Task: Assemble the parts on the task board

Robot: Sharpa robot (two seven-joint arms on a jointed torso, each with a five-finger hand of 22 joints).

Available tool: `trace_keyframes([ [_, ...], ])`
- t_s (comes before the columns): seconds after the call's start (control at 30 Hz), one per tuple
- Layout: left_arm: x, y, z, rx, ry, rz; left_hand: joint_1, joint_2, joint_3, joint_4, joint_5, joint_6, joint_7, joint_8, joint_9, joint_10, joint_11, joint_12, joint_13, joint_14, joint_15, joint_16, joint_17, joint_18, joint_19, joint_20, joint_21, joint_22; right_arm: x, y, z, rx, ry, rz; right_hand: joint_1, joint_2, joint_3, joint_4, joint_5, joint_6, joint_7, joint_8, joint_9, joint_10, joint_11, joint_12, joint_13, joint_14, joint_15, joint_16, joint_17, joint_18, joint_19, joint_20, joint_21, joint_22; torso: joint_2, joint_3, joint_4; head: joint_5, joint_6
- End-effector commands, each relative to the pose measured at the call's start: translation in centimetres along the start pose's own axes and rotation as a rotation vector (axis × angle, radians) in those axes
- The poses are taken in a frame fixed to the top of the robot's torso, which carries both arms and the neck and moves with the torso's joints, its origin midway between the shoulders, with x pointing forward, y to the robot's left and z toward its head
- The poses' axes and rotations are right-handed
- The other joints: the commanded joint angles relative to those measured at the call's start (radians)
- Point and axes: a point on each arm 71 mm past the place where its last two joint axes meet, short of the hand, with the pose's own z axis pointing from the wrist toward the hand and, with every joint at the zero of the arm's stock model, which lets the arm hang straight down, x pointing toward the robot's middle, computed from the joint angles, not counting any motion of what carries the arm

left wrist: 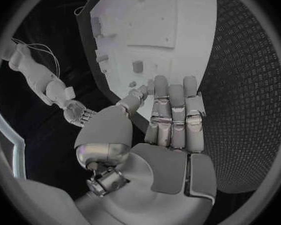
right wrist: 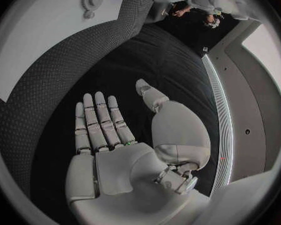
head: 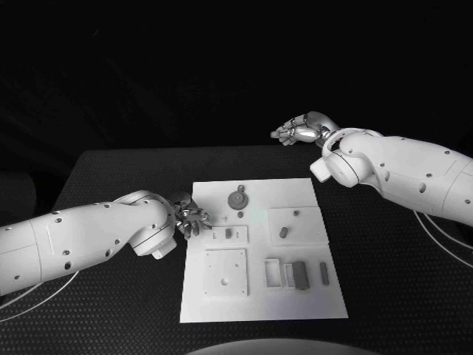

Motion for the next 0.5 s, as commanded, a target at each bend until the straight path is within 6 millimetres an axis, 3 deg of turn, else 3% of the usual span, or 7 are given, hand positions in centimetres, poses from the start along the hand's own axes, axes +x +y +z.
trace_keyframes([
  [0.03,0.0,0.0,0.2,0.001,-0.038,0.010,0.002,-0.005,-0.004,0.000,0.003,0.029,-0.018,0.036,0.016,0.025,-0.014,0.006,0.002,0.007,0.001,0.005,0.002,0.001,0.007,0.000,0.006,0.002,0.3,0.2,0.0,-0.009,0.018,0.001,0.001,-0.006,-0.002,0.006,0.000,-0.005,0.040,0.006,-0.001,0.005,0.000,-0.004,0.002,0.000,0.005,-0.005,-0.002,-0.013,0.004,-0.001,-0.005,0.001,0.000,-0.0001,-0.0002,-0.001,-0.002],
  [0.5,1.2,-0.9,0.3,0.017,0.006,0.108,-0.001,-0.013,-0.007,0.005,0.004,0.046,-0.029,0.057,0.022,0.042,-0.025,0.027,0.022,0.022,-0.007,0.024,0.018,0.004,0.029,-0.007,0.017,0.019,0.4,0.2,0.0,-0.010,0.021,0.002,0.001,-0.006,-0.002,0.007,0.000,-0.005,0.040,0.006,-0.002,0.006,0.000,-0.005,0.002,-0.001,0.005,-0.005,-0.003,-0.013,0.005,-0.001,-0.005,0.002,0.000,-0.0004,0.0006,-0.003,-0.011],
])
